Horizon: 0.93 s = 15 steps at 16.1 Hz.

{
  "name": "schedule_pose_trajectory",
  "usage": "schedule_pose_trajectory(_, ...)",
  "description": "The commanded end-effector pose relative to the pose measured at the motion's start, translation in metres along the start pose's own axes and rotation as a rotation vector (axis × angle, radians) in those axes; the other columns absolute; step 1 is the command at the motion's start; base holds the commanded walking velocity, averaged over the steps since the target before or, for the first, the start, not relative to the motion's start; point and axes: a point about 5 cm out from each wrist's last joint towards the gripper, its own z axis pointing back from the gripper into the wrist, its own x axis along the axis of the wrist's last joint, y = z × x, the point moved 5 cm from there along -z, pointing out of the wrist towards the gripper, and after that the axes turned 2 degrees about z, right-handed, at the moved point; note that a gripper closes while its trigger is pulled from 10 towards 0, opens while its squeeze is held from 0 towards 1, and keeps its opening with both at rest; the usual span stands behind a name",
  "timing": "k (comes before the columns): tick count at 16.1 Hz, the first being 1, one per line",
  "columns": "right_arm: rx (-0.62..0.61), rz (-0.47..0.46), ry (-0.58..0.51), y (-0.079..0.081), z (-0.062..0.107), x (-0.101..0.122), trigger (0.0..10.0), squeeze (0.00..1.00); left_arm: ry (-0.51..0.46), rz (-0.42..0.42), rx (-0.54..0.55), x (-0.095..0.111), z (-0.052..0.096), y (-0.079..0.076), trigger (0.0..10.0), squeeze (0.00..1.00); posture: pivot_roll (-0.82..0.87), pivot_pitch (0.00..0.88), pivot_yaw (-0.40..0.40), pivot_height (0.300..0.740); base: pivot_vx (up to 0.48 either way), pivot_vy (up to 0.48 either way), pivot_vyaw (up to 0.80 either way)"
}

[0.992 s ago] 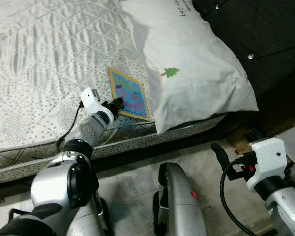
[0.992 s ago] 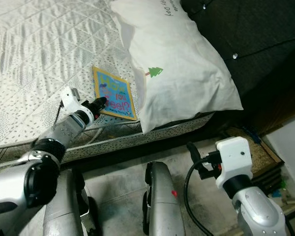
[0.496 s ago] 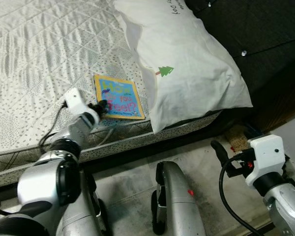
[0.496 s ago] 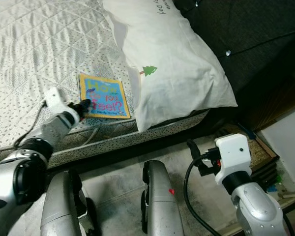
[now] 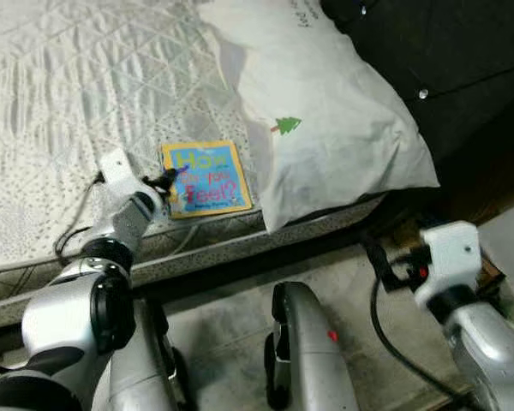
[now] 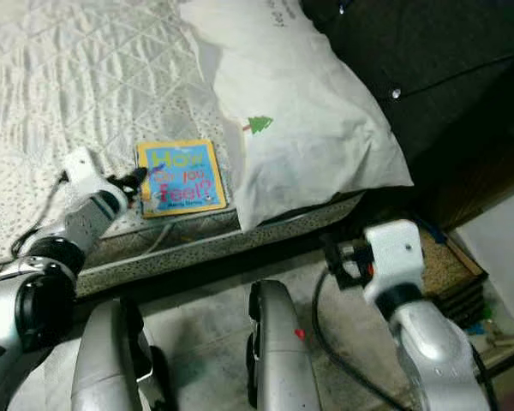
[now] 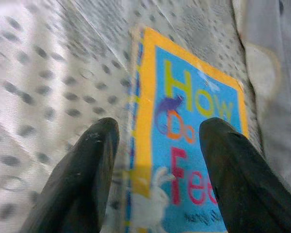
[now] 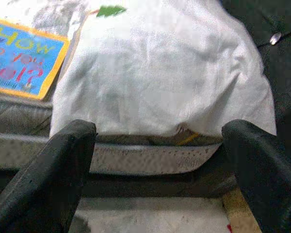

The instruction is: Clean up the room

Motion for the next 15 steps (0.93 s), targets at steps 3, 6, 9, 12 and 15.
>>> schedule_pose_trajectory(3,-0.006,-0.037,-0.047,0.006,-0.022,0.004,10.0,0.00,-0.073,-0.079,0.057,0.015,0.004,0.018,10.0,1.00,-0.18,0.131,-0.058,0.560,0.000,0.000,0.00)
schedule_pose_trajectory(6,0.019,-0.117,-0.097,0.028,-0.056,0.010,10.0,0.00,-0.187,-0.156,0.115,0.023,0.020,0.048,10.0,1.00,-0.06,0.087,-0.046,0.560,0.000,0.000,0.00)
schedule_pose_trajectory(9,0.034,-0.172,-0.128,0.042,-0.084,0.016,10.0,0.00,-0.313,-0.151,0.151,0.038,0.041,0.063,10.0,1.00,0.02,0.038,-0.047,0.560,0.000,0.000,0.00)
schedule_pose_trajectory(12,0.048,-0.218,-0.187,0.051,-0.105,0.030,10.0,0.00,-0.416,-0.210,0.143,0.043,0.069,0.056,10.0,1.00,0.08,0.000,-0.048,0.560,0.000,0.000,0.00)
schedule_pose_trajectory(15,0.053,-0.295,-0.258,0.058,-0.120,0.049,10.0,0.00,-0.450,-0.288,0.067,0.025,0.096,0.025,10.0,1.00,0.10,0.000,-0.037,0.575,0.000,0.000,0.00)
